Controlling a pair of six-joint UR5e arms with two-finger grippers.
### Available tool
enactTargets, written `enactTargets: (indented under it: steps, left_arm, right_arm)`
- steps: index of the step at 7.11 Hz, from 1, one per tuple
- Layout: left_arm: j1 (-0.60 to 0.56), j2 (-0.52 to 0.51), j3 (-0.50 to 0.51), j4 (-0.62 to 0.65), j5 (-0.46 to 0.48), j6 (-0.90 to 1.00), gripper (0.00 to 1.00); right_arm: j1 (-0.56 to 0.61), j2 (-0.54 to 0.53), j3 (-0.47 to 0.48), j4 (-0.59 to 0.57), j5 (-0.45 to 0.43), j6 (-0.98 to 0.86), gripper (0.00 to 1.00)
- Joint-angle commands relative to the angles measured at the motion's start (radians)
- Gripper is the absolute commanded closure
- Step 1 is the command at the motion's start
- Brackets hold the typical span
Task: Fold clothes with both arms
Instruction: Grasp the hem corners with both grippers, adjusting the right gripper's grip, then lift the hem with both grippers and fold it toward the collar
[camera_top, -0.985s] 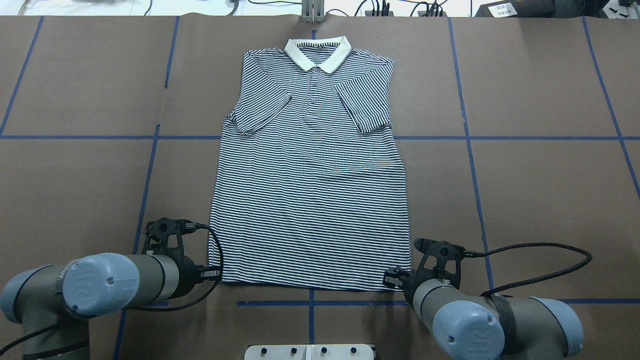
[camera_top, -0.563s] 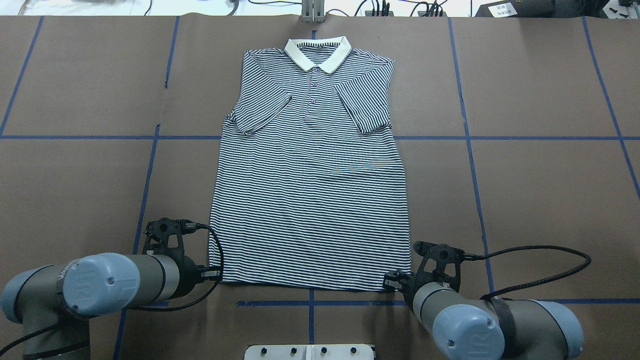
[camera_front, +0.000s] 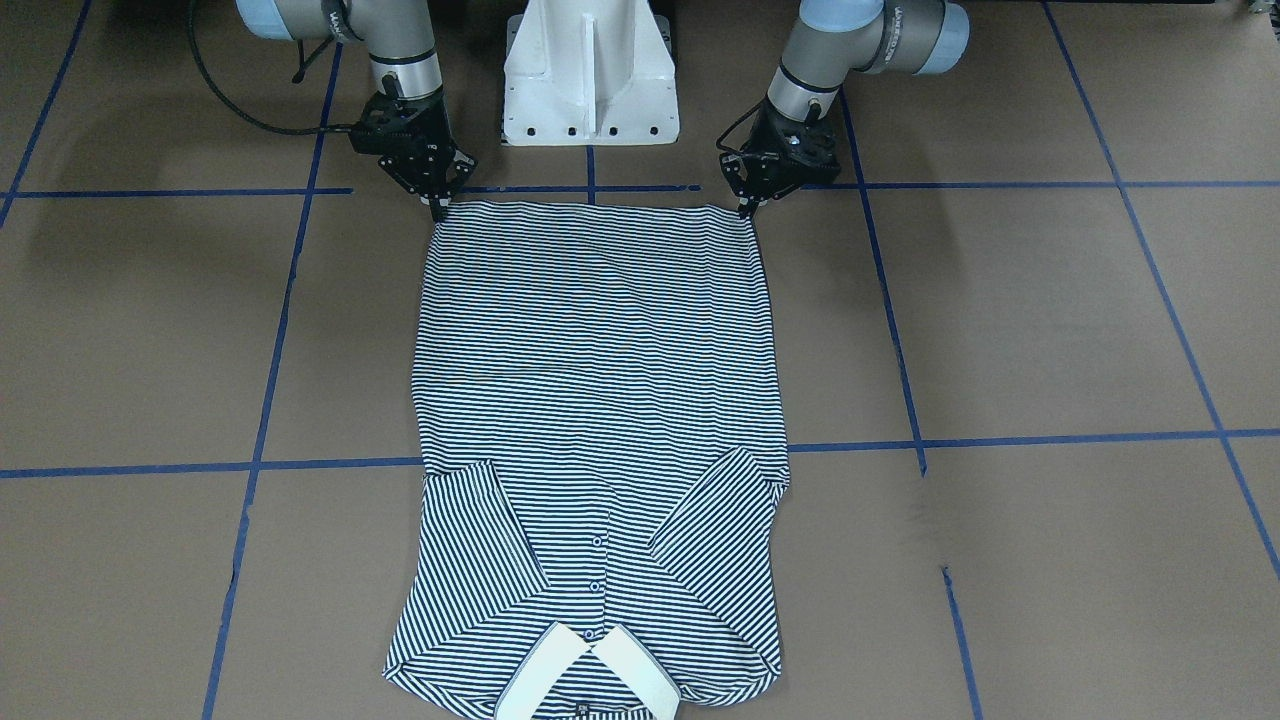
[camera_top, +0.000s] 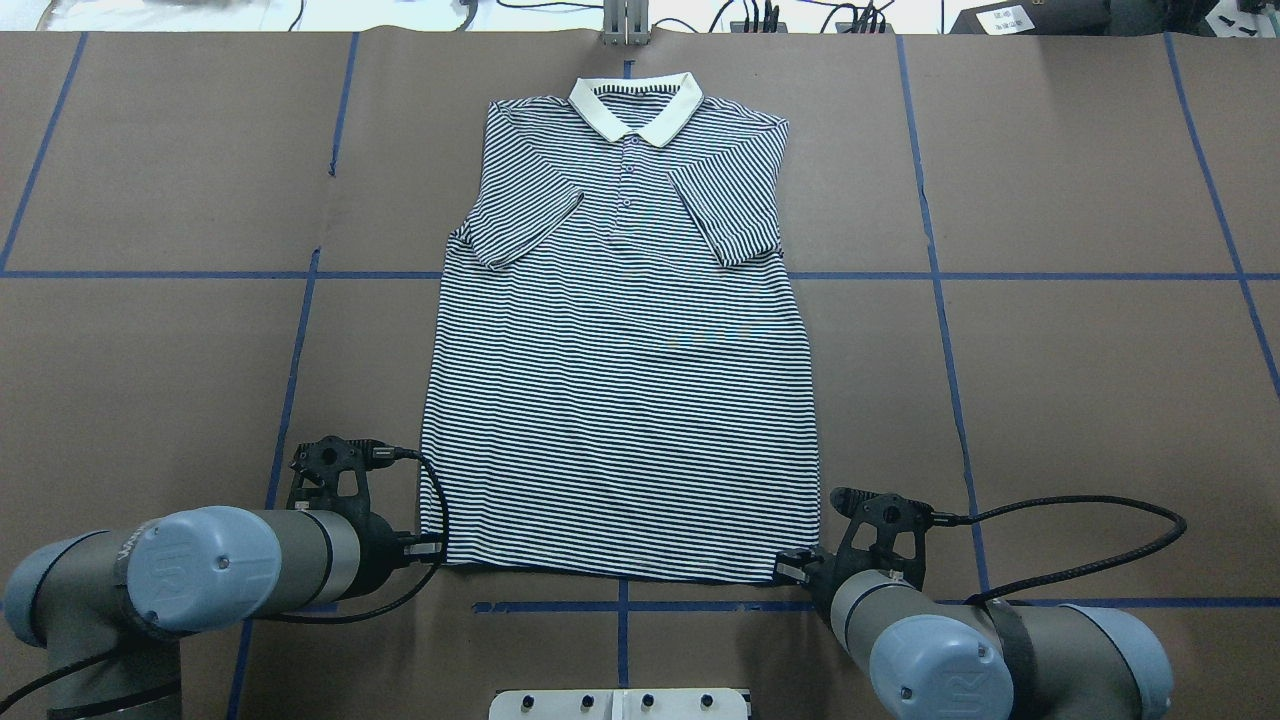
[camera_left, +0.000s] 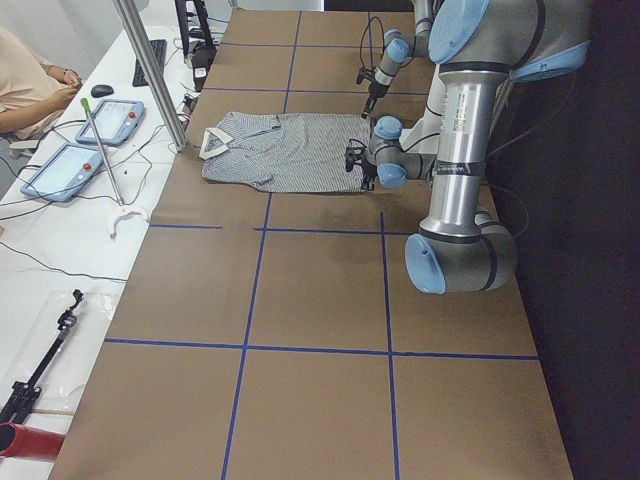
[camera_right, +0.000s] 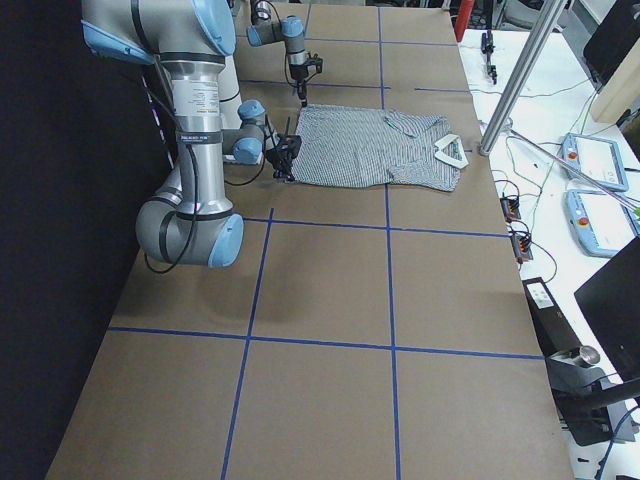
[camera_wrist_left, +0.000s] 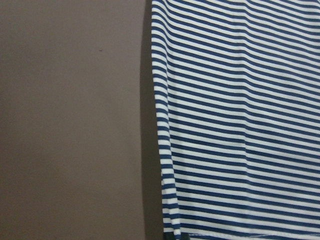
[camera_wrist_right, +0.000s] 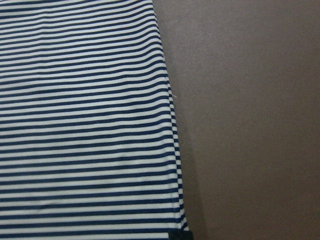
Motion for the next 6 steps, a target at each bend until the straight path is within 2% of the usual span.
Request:
enactTargets:
  steps: [1,2,3,4,5,6]
  left_arm:
    - [-0.006,0.003,-0.062,0.011,-0.005,0.011,1.00]
    - [-0.012,0.004,-0.152,0.093,-0.076,0.014,1.00]
    - [-0.015,-0.006,-0.281,0.244,-0.112,0.014,1.00]
    - [-0.015,-0.018,-0.476,0.449,-0.140,0.014,1.00]
    - [-0.058,-0.091,-0.630,0.668,-0.202,0.014,1.00]
    - [-0.169,-0.218,-0.661,0.815,-0.276,0.016,1.00]
  right_arm:
    - [0.011,-0.021,0.122,-0.088,0.012,-0.022,1.00]
    - [0.017,-0.042,0.245,-0.175,0.029,-0.051,1.00]
    - [0.023,-0.046,0.342,-0.250,0.058,-0.052,1.00]
    - [0.028,-0.041,0.464,-0.368,0.092,-0.052,1.00]
    - [0.041,-0.035,0.599,-0.506,0.142,-0.052,1.00]
    - [0.098,-0.034,0.673,-0.583,0.217,-0.052,1.00]
